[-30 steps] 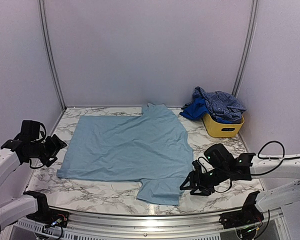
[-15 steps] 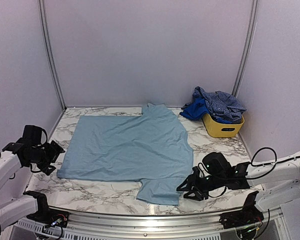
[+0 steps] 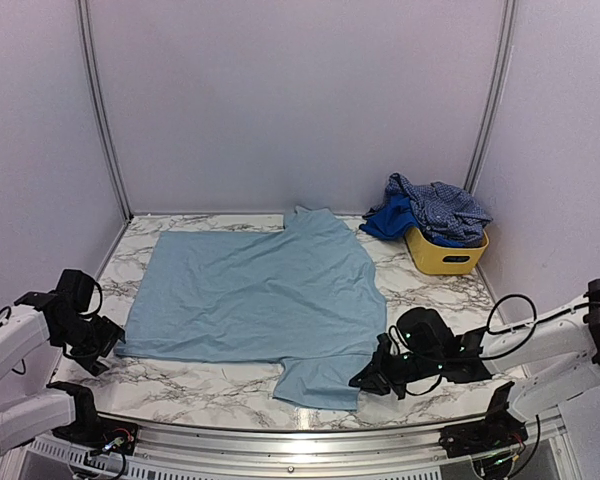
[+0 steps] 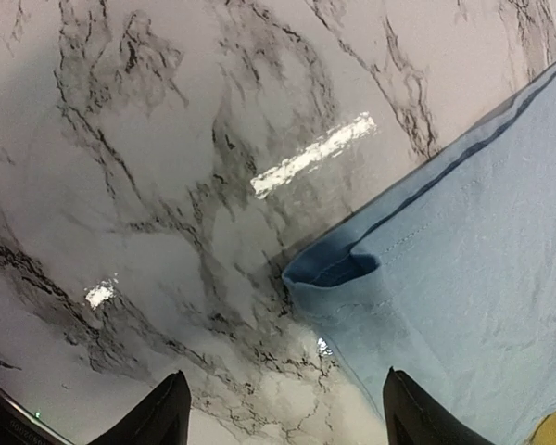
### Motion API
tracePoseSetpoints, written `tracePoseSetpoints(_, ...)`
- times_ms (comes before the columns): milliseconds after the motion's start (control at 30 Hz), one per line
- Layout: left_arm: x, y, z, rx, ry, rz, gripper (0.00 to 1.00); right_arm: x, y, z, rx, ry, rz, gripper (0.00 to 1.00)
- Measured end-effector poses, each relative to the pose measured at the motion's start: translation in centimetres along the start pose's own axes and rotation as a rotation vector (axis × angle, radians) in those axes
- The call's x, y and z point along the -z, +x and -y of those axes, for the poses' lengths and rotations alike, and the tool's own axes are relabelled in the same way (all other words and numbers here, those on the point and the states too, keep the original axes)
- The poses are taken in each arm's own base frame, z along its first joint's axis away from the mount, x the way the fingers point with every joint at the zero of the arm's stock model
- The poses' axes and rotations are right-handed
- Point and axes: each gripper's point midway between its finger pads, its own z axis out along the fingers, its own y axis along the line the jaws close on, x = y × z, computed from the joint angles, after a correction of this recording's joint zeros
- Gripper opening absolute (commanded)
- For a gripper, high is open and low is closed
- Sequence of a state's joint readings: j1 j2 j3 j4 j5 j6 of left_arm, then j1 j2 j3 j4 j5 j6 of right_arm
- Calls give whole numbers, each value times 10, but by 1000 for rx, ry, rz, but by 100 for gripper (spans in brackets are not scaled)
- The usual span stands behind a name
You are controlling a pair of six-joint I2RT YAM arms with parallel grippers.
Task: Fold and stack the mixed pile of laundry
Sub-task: Smooth out the flattened T-shirt at the center of the board, then fold the flattened T-shirt at the center of the board.
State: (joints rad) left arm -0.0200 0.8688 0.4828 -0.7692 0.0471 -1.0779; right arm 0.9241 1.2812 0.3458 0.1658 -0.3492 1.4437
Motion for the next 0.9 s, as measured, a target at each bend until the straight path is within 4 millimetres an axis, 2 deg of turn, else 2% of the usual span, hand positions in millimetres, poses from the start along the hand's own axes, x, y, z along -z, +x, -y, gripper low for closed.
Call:
tracePoseSetpoints(267,-5,-4,-11,-6,-71,16,56,17,0,-17,25,-67,37,0)
tracePoseSetpoints(767,-27,-12,-4,-71,-126,3,53,13,-4,-1,7,-18,46,0)
tracePoseSetpoints(833,-30,-14,-1,-81,-130,2,50,13,-4,0,6,-15,46,0)
tracePoseSetpoints(900,-32,-15,1,-91,-128,4,43,13,-5,0,4,-15,46,0)
